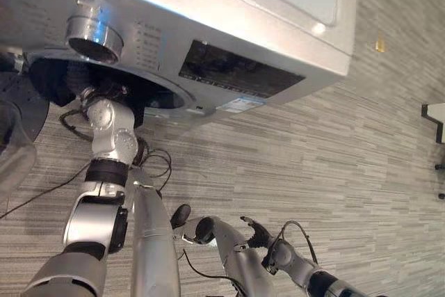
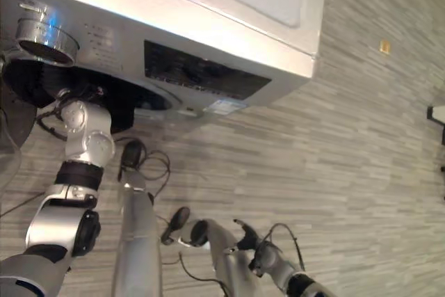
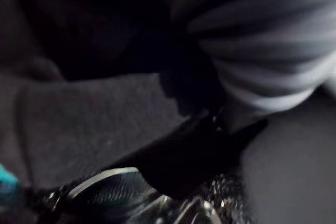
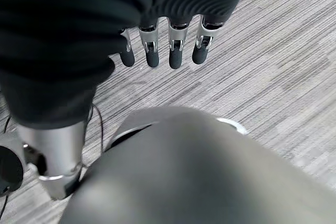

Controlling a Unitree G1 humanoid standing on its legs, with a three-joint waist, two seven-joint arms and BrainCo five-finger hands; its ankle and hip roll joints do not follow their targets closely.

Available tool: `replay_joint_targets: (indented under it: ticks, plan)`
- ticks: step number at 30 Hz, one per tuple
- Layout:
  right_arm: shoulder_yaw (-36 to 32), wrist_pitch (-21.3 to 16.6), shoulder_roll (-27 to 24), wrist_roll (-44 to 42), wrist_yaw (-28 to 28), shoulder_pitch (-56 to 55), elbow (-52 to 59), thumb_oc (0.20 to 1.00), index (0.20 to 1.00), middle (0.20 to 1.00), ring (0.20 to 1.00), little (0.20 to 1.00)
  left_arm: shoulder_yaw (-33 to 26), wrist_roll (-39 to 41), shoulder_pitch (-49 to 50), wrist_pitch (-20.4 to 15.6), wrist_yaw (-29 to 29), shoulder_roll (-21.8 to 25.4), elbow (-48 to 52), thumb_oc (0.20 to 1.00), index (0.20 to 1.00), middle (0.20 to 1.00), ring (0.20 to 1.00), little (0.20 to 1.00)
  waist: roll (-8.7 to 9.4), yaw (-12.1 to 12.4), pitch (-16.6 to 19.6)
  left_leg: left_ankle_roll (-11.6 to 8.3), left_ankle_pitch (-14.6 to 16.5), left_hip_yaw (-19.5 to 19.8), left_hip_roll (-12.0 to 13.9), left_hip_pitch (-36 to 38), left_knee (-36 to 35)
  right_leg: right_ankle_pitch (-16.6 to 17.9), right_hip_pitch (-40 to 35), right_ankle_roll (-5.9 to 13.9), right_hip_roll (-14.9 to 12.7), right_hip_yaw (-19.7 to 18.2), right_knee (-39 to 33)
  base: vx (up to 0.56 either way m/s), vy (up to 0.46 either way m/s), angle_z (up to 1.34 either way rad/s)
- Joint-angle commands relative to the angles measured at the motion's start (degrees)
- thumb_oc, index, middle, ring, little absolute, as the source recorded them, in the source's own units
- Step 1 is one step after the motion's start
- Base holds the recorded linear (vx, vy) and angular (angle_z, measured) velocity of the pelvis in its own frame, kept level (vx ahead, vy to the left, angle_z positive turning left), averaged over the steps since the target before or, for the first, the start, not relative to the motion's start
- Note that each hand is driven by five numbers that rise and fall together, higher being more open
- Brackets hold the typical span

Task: Grab the laundry basket,head to the washer,open it,put in the laundry and shut it.

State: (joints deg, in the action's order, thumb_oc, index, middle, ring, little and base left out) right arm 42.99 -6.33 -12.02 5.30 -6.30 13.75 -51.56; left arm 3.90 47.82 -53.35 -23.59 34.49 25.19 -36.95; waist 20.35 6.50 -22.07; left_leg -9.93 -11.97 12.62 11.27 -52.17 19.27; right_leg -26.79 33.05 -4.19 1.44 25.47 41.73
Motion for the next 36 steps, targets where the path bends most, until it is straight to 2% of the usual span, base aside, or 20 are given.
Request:
replay_joint_targets:
  ticks: [1, 5, 8, 12, 14, 16, 17, 19, 22, 23, 25, 26, 32, 36]
  plan:
    - [1.8, 0.47, -1.71, -0.16, -1.21, -2.28, 1.41, 1.0, 1.0, 1.0, 1.0, 1.0, 1.86, 1.38, -6.86, -3.34, -5.14, -1.37, 3.19, 0.2, 0.2, 0.2, 0.2, 0.2, -2.84, -0.95, 0.41, 2.7, -0.71, -2.48, -3.62, -2.96, -1.72, -4.49, -4.18, -2.78, 1.57, -4.34, -2.24, -0.01, 0.016, 0.2]
    - [3.4, 0.88, -0.54, -0.35, -2.12, 0.63, 1.95, 1.0, 1.0, 1.0, 1.0, 1.0, 3.66, 4.41, -7.9, -4.16, -5.63, -7.93, 5.15, 0.2, 0.2, 0.2, 0.2, 0.2, -3.62, -1.18, -0.42, 2.9, -0.86, -2.53, -3.84, -4.76, -1.42, -4.9, -1.58, -2.96, 1.32, -4.31, -0.43, -0.01, 0.01, 0.08]
    - [4.41, 0.92, -1.08, -0.67, -2.0, 2.38, 3.41, 1.0, 1.0, 1.0, 1.0, 1.0, 4.47, 6.37, -11.91, -4.19, -6.05, -8.8, 2.25, 0.2, 0.2, 0.2, 0.2, 0.2, -3.8, -2.33, -0.46, 2.81, -0.89, -2.86, -3.52, -6.61, -0.66, -5.51, 0.76, -3.48, 1.16, -4.79, 1.09, 0.0, 0.0, 0.0]
    - [4.99, 0.94, -2.2, -0.83, -2.02, 4.11, 4.51, 1.0, 1.0, 1.0, 1.0, 1.0, 3.02, 10.0, -18.44, -4.16, -6.62, -5.47, -3.62, 0.2, 0.2, 0.2, 0.2, 0.2, -3.91, -3.71, 0.36, 2.74, -0.78, -3.31, -2.93, -8.37, -0.3, -5.7, 3.14, -3.63, 1.09, -5.59, 2.16, -0.01, 0.035, -0.06]
    - [5.07, 1.05, -4.06, -1.31, -1.38, 4.6, 4.95, 1.0, 1.0, 1.0, 1.0, 1.0, 2.58, 15.25, -27.43, -3.05, -8.12, 0.26, -12.8, 0.2, 0.2, 0.2, 0.2, 0.2, -3.83, -5.43, 2.42, 2.83, -0.49, -3.43, -2.14, -10.28, 0.52, -5.13, 4.84, -3.35, 0.67, -6.27, 2.26, 0.01, 0.05, -0.14]
    - [5.21, 1.09, -4.61, -1.64, -1.07, 5.02, 5.18, 1.0, 1.0, 1.0, 1.0, 1.0, 3.2, 17.31, -31.13, -2.54, -9.57, 1.78, -16.36, 0.2, 0.2, 0.2, 0.2, 0.2, -3.8, -6.1, 3.03, 2.92, -0.35, -3.49, -2.02, -10.91, 0.65, -4.95, 5.46, -3.22, 0.65, -6.46, 2.17, 0.03, 0.039, -0.12]
    - [4.83, 0.82, -5.93, -2.7, -0.68, 4.98, 5.34, 1.0, 1.0, 1.0, 1.0, 1.0, 5.97, 17.5, -37.55, -2.2, -10.45, 4.19, -18.55, 0.2, 0.2, 0.2, 0.2, 0.2, -3.92, -7.32, 4.23, 2.97, -0.28, -3.78, -1.74, -11.48, 0.71, -4.47, 5.61, -2.89, 0.46, -6.71, 1.69, 0.05, 0.049, -0.15]
    - [4.13, 0.61, -6.69, -3.38, -0.4, 5.22, 6.01, 1.0, 1.0, 1.0, 1.0, 1.0, 7.67, 17.49, -40.77, -2.13, -10.86, 5.25, -19.63, 0.2, 0.2, 0.2, 0.2, 0.2, -3.74, -7.93, 4.54, 3.04, -0.26, -3.92, -1.72, -12.0, 0.59, -4.0, 5.95, -2.56, 0.35, -6.67, 1.11, 0.03, 0.03, -0.08]
    - [1.54, -0.08, -9.4, -3.67, -0.45, 3.53, 9.92, 1.0, 1.0, 1.0, 1.0, 1.0, 11.47, 16.3, -44.09, -4.95, -12.17, 6.89, -13.73, 0.2, 0.2, 0.2, 0.2, 0.2, -3.45, -9.46, 5.62, 3.19, -0.08, -4.21, -1.5, -13.27, 0.22, -2.66, 6.53, -1.65, 0.26, -6.67, -0.79, 0.05, 0.005, 0.01]
    - [-0.56, -0.69, -11.28, -3.81, -0.38, 1.94, 12.06, 1.0, 1.0, 1.0, 1.0, 1.0, 14.96, 12.57, -43.92, -4.11, -12.19, 9.27, -13.15, 0.2, 0.2, 0.2, 0.2, 0.2, -3.71, -9.89, 6.07, 3.45, 0.14, -4.42, -1.53, -13.97, 0.32, -1.77, 6.82, -1.13, -0.02, -6.79, -1.82, 0.03, 0.047, 0.04]
    - [-1.35, -0.83, -11.88, -3.71, -0.27, 1.13, 12.74, 1.0, 1.0, 1.0, 1.0, 1.0, 16.52, 10.61, -43.95, -3.71, -11.72, 10.43, -13.22, 0.2, 0.2, 0.2, 0.2, 0.2, -3.84, -9.99, 6.32, 3.68, 0.29, -4.61, -1.52, -14.58, 0.62, -1.3, 7.17, -0.79, -0.19, -6.81, -2.25, 0.01, 0.065, 0.03]
    - [-2.34, -1.06, -12.35, -3.79, -0.32, 0.38, 12.91, 1.0, 1.0, 1.0, 1.0, 1.0, 18.38, 7.68, -43.15, -1.9, -11.54, 11.74, -15.92, 0.2, 0.2, 0.2, 0.2, 0.2, -4.2, -9.99, 6.19, 4.15, 0.73, -4.82, -1.65, -15.24, 1.39, -1.04, 7.37, -0.56, -0.66, -6.93, -2.62, 0.01, 0.048, 0.0]
    - [-2.58, -0.95, -12.34, -4.47, -1.0, 2.48, 12.24, 1.0, 1.0, 1.0, 1.0, 1.0, 18.47, 9.96, -46.53, -0.9, -11.88, 11.05, -19.93, 0.2, 0.2, 0.2, 0.2, 0.2, -4.18, -10.81, 5.82, 4.69, 1.58, -5.23, -2.04, -16.59, 1.61, -0.85, 8.89, -0.28, -1.07, -7.2, -2.45, 0.02, 0.039, 0.01]
    - [-2.9, -1.02, -13.52, -4.69, -0.79, 2.7, 14.18, 1.0, 1.0, 1.0, 1.0, 1.0, 22.55, 11.3, -53.06, -4.14, -11.88, 8.71, -14.09, 0.2, 0.2, 0.2, 0.2, 0.2, -3.78, -11.9, 6.67, 4.92, 2.11, -5.23, -1.94, -18.07, 1.76, 0.41, 9.65, 0.84, -1.07, -6.9, -4.08, 0.02, 0.0, -0.03]
